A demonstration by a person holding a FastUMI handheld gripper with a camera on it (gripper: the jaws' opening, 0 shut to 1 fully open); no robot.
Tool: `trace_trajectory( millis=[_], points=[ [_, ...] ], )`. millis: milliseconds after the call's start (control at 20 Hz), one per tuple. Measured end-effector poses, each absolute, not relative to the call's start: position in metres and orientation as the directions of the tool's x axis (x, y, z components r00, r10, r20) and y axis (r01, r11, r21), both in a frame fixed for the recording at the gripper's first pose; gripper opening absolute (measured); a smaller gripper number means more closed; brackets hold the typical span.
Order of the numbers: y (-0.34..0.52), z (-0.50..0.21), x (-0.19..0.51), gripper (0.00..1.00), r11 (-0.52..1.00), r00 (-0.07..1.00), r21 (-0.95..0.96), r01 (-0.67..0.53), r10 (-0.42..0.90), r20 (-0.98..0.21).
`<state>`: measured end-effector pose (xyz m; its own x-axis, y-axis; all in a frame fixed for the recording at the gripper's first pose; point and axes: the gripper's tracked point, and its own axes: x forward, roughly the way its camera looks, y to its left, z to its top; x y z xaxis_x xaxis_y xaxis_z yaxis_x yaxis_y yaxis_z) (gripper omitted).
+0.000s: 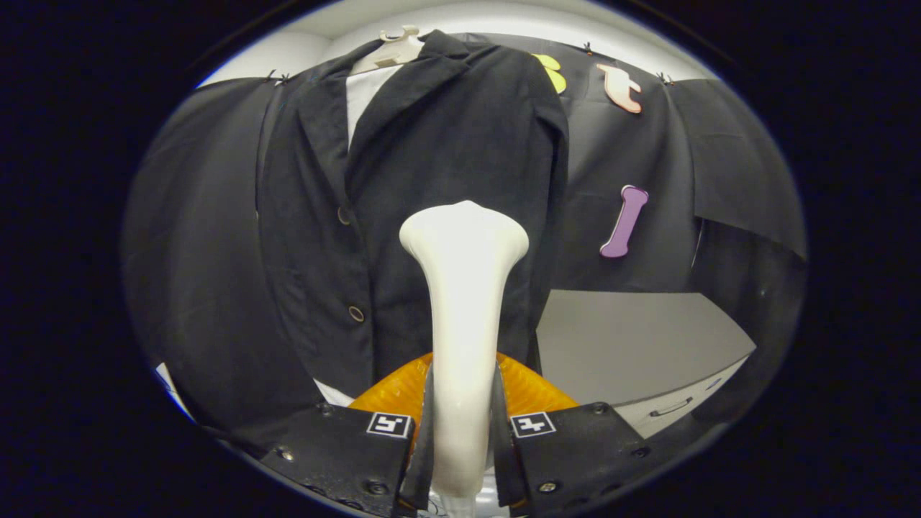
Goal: Iron the clothes twice with a garment steamer, once on the left side and once on the right side.
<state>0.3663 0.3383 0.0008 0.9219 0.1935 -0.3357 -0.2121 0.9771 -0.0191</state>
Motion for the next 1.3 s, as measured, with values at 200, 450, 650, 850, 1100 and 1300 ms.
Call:
trace_trajectory(
  millis=[200, 450, 650, 850, 1100, 1300],
  points=[
    [0.333, -0.022, 0.366, 0.37, 0.979, 0.914, -0.014, -0.204, 0.186, -0.361],
    [0.330, -0.053, 0.361, 0.37, 0.978, 0.902, -0.021, -0.206, 0.181, -0.391],
    [0.329, -0.068, 0.353, 0.37, 0.976, 0.897, -0.035, -0.217, 0.185, -0.401],
    [0.331, -0.089, 0.347, 0.37, 0.972, 0.881, -0.034, -0.231, 0.194, -0.430],
    [0.323, -0.126, 0.344, 0.37, 0.974, 0.851, -0.011, -0.224, 0.190, -0.490],
    [0.319, -0.149, 0.338, 0.37, 0.974, 0.828, -0.009, -0.226, 0.187, -0.528]
  ],
)
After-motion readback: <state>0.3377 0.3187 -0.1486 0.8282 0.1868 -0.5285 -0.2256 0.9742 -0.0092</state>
